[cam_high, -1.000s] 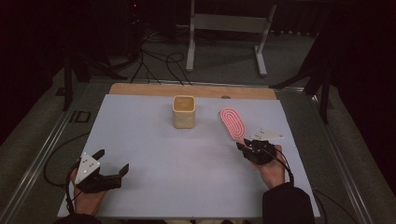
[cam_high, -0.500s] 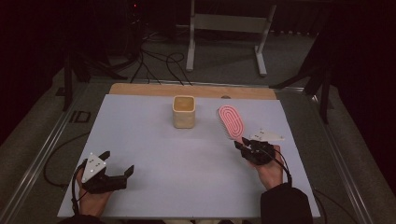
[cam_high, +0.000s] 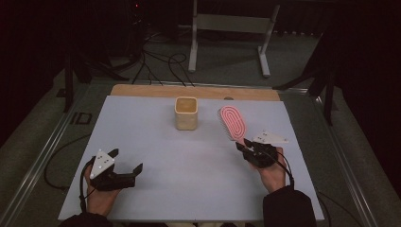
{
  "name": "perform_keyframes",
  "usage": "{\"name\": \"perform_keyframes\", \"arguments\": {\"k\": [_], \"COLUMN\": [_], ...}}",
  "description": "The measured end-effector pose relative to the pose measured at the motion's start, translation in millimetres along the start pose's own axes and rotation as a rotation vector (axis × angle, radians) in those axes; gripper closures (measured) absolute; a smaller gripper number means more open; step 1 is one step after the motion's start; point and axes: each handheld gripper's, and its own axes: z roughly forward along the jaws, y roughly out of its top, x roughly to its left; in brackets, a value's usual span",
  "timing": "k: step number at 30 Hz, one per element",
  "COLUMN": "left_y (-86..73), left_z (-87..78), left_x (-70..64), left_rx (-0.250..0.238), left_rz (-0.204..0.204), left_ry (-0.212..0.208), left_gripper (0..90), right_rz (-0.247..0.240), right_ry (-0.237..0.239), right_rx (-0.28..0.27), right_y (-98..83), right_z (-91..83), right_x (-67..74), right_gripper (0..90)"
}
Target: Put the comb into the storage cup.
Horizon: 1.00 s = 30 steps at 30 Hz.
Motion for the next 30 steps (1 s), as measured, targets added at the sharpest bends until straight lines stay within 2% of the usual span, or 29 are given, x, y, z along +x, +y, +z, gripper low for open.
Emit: {"name": "perform_keyframes", "arguments": {"k": [3, 16, 30], "left_y": [2.6, 24.3, 40.8], "left_z": [5.2, 27.3, 48.7], "left_x": [-3.5, -23.6, -41.8], "left_rx": [0.005, -0.001, 0.003], "left_rz": [-0.009, -0.004, -0.003], "left_ry": [-0.014, -0.076, -0.154], "left_gripper": [0.0, 0.0, 0.0], "right_rz": [-0.007, -0.018, -0.040], "right_ry": [0.004, 0.013, 0.022], "right_rx": [0.001, -0.008, -0.011], "right_y": [-0.1, 1.2, 1.8], "right_z": [0.5, 1.3, 4.1], "right_x": [1.7, 8.0, 14.5], "right_gripper": [70.0, 70.0, 69.9]}}
